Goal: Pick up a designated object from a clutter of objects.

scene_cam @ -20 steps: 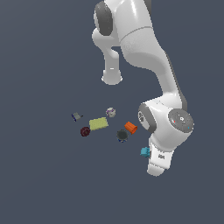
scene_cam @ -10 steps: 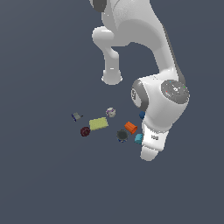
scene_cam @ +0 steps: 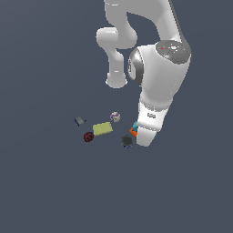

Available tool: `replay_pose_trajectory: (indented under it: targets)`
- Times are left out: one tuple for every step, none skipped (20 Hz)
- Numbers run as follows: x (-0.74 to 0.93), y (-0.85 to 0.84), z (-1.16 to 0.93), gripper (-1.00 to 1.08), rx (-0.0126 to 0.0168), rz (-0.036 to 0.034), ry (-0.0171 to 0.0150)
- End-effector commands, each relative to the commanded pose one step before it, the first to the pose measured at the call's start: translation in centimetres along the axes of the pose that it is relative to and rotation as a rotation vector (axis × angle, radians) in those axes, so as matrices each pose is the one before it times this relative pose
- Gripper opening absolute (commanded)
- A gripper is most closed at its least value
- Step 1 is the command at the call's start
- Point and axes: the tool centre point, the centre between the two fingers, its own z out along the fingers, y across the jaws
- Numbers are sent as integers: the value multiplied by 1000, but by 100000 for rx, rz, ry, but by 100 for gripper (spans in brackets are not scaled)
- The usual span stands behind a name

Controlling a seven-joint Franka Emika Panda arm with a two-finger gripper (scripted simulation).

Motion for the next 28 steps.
replay_pose_trajectory:
  targets:
    - [-1318, -646, -2172, -100, -86, -14, 71]
    - [-536, -249, -870, -100, 23, -12, 64]
    - [-531, -254, -876, -100, 0, 0, 0]
    - [-546, -254, -896, -100, 21, -13, 65]
    - [-550, -258, -909, -100, 14, -10, 46]
    - [-558, -261, -927, -100, 13, -10, 46]
    - [-567, -265, -946, -100, 13, -11, 46]
    - [-579, -269, -969, -100, 13, -11, 46]
    - [-589, -270, -985, -100, 18, -16, 65]
    - [-573, -262, -963, -100, 12, -11, 46]
    - [-559, -253, -940, -100, 12, -11, 46]
    - [-535, -244, -911, -100, 0, 0, 0]
    - [-534, -233, -892, -100, 17, -16, 65]
    - [-515, -223, -863, -100, 12, -11, 46]
    - [-488, -214, -830, -100, 0, 0, 0]
    - [-485, -199, -805, -100, 13, -7, 46]
    - [-455, -189, -771, -100, 0, 0, 0]
    - [-436, -176, -737, -100, 0, 0, 0]
    - [-414, -163, -697, -100, 0, 0, 0]
    - [-388, -149, -652, -100, 0, 0, 0]
    - [-359, -134, -602, -100, 0, 0, 0]
    - [-328, -118, -548, -100, 0, 0, 0]
    - [-298, -91, -482, -100, -4, 66, -71]
    - [-264, -85, -439, -100, 0, 0, 0]
    - [-233, -69, -385, -100, 0, 0, 0]
    - [-187, -55, -327, -100, -13, 26, -63]
    - [-171, -40, -280, -100, 0, 0, 0]
    - [-140, -28, -228, -100, 0, 0, 0]
